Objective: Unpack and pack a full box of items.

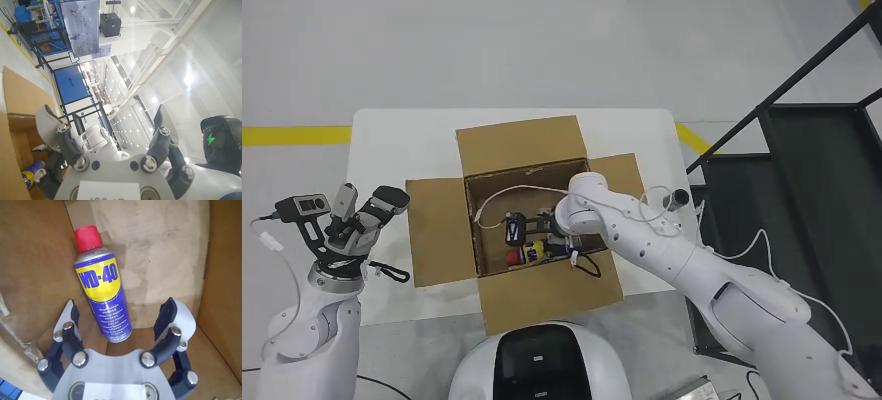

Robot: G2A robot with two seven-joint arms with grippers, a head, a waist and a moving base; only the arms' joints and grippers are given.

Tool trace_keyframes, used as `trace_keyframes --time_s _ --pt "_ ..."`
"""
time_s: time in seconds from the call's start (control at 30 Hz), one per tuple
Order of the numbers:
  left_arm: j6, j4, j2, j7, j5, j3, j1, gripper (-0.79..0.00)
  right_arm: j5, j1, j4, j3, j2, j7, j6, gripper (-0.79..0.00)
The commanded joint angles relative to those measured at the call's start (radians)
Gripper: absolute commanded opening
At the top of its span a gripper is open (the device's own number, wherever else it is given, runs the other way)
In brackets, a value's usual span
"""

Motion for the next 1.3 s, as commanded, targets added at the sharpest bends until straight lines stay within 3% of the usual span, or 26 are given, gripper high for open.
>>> trace_keyframes --time_s 0.0,0.77,0.83,0.9,0.97,1.27 --pt "0.0 0.0 0.0 0.0 0.0 0.0 0.0 0.0 -0.001 0.008 0.018 -0.015 -0.01 0.002 0.001 0.0" --pt "0.0 0.0 0.0 0.0 0.0 0.0 0.0 0.0 -0.043 0.068 0.23 -0.112 -0.112 -0.082 0.016 0.0" --pt "0.0 0.0 0.0 0.0 0.0 0.0 0.0 0.0 -0.044 0.069 0.239 -0.11 -0.116 -0.095 0.019 -0.449" --pt "0.0 0.0 0.0 0.0 0.0 0.0 0.0 0.0 -0.047 0.071 0.246 -0.109 -0.118 -0.097 0.018 -0.72" --pt "0.0 0.0 0.0 0.0 0.0 0.0 0.0 0.0 -0.047 0.071 0.252 -0.106 -0.12 -0.096 0.018 -0.785" --pt "0.0 0.0 0.0 0.0 0.0 0.0 0.0 0.0 -0.034 0.065 0.244 -0.089 -0.124 -0.101 0.017 -0.785"
